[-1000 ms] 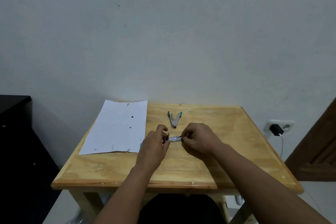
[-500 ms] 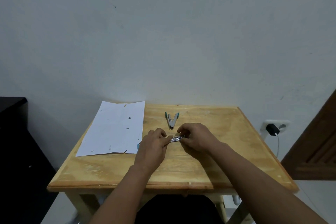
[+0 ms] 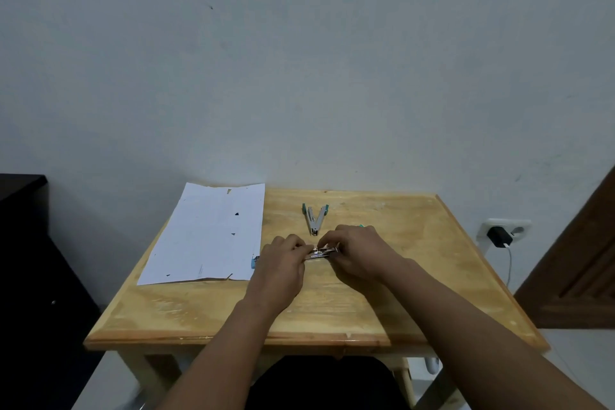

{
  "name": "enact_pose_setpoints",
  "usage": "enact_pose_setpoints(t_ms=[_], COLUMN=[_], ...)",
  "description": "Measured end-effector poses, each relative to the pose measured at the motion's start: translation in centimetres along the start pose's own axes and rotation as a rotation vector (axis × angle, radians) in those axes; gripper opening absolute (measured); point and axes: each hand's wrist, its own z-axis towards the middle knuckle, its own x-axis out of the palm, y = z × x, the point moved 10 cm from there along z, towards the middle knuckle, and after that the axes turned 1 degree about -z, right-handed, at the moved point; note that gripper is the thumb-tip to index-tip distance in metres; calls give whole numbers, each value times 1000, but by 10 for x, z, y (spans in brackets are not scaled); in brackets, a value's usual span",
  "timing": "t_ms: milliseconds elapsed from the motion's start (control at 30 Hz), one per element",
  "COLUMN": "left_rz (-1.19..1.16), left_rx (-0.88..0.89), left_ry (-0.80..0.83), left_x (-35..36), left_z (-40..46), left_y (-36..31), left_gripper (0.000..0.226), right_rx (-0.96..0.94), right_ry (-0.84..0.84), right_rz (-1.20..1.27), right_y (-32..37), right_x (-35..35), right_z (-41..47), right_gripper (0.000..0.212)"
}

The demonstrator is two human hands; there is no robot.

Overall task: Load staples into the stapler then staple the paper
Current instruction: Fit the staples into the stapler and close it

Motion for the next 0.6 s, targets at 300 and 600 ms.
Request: enact_pose_setpoints(t_ms=[300, 600], left_rz=[-48, -66], left_rx=[-28, -42], left_ry=[-57, -33], left_x=[-8, -2], left_z=[-3, -6], left_y=[3, 3], left_gripper=[11, 24], right_rx=[-160, -229], right_ry=[-70, -152], right_rz=[-93, -191], right_y=[11, 17], right_x=[-2, 0], right_z=[-8, -20], right_gripper=[30, 35])
